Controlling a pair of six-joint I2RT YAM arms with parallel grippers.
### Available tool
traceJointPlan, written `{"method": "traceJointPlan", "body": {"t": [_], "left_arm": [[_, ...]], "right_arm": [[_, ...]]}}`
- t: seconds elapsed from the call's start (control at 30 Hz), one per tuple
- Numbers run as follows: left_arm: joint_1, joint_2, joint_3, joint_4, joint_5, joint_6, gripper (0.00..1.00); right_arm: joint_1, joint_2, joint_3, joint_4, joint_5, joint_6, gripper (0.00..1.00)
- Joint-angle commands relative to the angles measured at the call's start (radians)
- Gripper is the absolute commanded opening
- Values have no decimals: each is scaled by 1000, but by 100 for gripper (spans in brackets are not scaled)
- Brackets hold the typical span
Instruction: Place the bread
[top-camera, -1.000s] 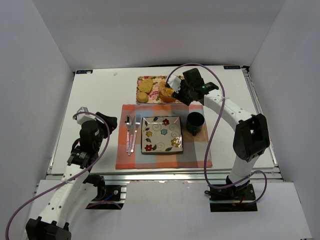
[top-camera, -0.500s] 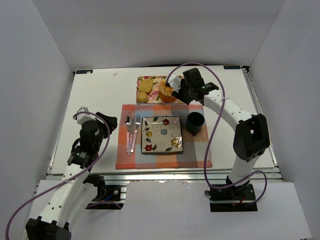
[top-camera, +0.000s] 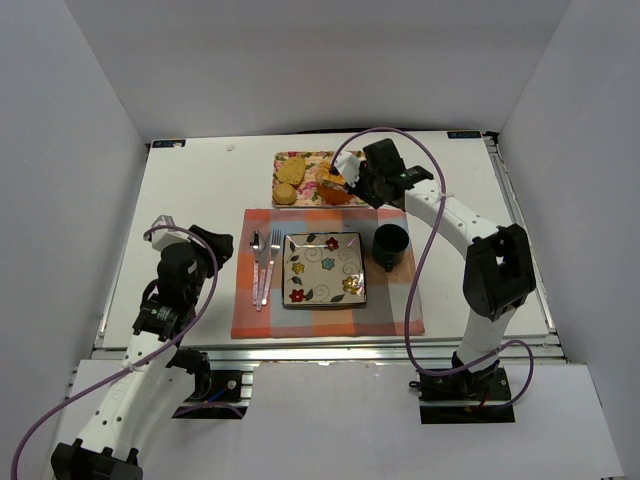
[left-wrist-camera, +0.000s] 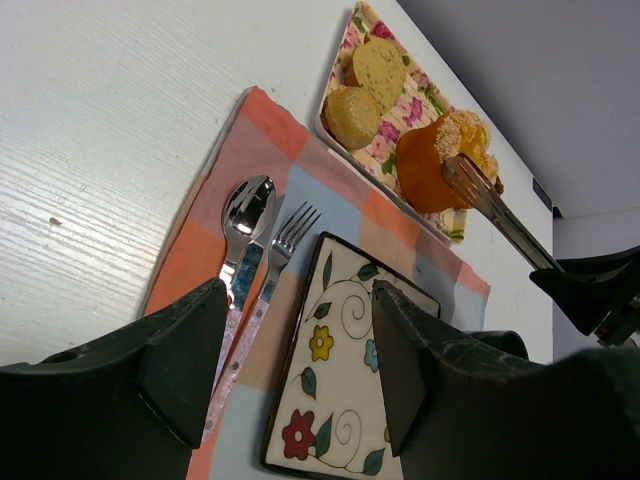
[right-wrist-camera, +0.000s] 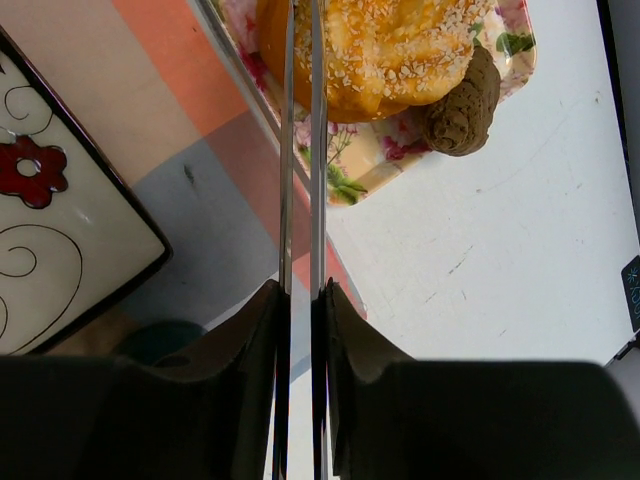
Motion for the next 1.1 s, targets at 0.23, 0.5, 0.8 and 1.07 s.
{"method": "traceJointPlan", "body": {"t": [0.23, 0.5, 0.8, 1.07], "left_arm": [[6, -2, 4, -13, -18, 5, 69], [6, -8, 6, -23, -18, 3, 69], [6, -15, 13, -35, -22, 3, 69], [6, -10, 12, -32, -16, 3, 69]], "right_arm": [[1, -109, 82, 49, -70, 34, 0], [3, -167, 72, 42, -109, 45, 0], [4, -397, -154, 49, -257, 29, 0], [22, -641, -349, -35, -379, 37, 0]]}}
